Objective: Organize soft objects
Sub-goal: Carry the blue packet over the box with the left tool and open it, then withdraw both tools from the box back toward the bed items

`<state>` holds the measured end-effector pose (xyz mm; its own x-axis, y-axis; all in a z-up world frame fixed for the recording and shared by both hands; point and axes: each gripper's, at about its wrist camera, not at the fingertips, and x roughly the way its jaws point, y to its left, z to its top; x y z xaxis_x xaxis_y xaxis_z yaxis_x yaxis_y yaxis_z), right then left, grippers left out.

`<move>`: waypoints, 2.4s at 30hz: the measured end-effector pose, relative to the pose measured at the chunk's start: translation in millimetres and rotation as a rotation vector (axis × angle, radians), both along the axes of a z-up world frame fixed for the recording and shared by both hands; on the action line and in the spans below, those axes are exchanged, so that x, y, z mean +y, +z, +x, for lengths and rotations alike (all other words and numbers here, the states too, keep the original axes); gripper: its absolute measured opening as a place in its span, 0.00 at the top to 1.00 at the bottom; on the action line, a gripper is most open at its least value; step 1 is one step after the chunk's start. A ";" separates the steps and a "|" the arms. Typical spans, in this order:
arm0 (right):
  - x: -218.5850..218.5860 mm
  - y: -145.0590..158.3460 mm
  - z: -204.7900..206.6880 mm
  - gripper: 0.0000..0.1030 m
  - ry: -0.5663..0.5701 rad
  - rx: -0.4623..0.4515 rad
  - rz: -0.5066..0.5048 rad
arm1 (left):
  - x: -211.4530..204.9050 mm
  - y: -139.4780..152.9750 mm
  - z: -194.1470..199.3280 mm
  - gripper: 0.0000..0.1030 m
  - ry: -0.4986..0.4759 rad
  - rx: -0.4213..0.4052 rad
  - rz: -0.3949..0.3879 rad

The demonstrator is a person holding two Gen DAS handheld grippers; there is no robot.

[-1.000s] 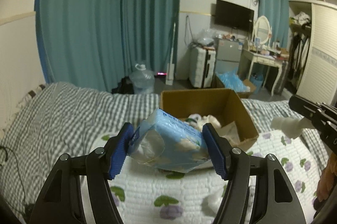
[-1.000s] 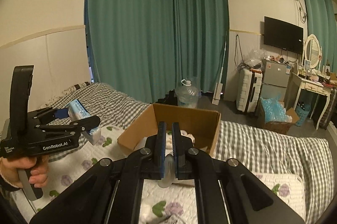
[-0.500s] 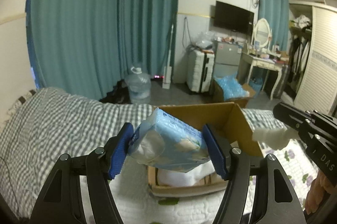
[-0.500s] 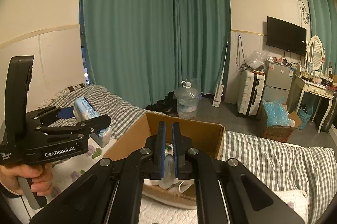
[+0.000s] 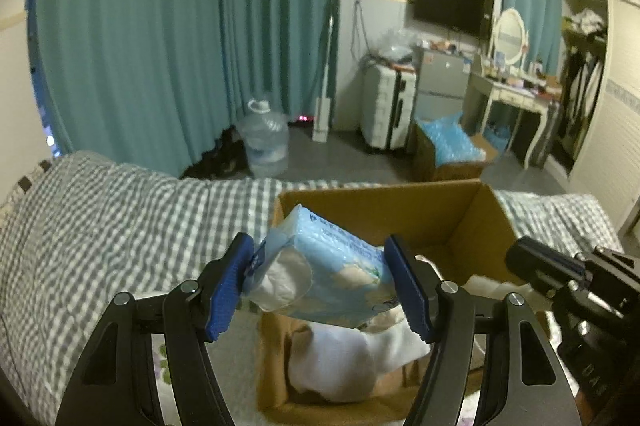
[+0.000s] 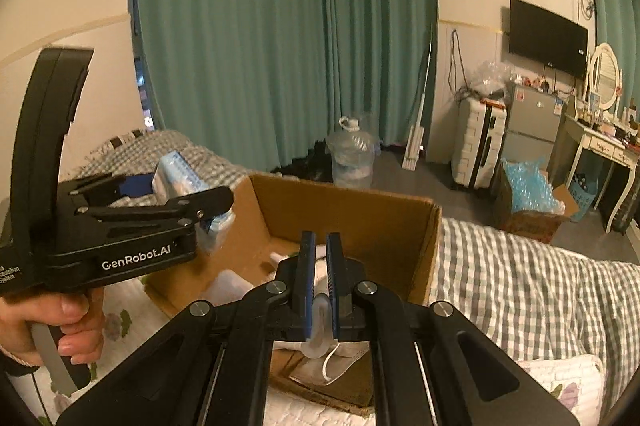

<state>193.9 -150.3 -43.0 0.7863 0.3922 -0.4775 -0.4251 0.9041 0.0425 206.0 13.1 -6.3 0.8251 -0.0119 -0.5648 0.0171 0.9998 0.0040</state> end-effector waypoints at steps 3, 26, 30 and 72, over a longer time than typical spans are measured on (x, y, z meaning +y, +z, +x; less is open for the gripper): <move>2.9 -13.9 11.8 0.95 -0.004 0.034 -0.021 | -4.5 -10.0 9.0 0.35 -0.006 0.026 0.018; -6.2 -22.8 11.9 0.44 -0.024 0.054 -0.040 | 0.1 -16.0 16.6 0.28 -0.017 0.171 -0.046; -13.0 -6.5 -1.8 0.44 -0.043 0.031 -0.018 | 4.4 0.8 4.5 0.28 -0.006 0.126 -0.038; -35.9 74.2 -164.5 0.00 -0.142 -0.133 -0.033 | 17.2 90.0 -172.4 0.06 0.180 -0.309 0.006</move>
<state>29.3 -186.2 31.2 0.8896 0.2587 -0.3764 -0.2933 0.9553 -0.0364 33.6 30.3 83.8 0.9456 0.1524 -0.2875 -0.1627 0.9866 -0.0122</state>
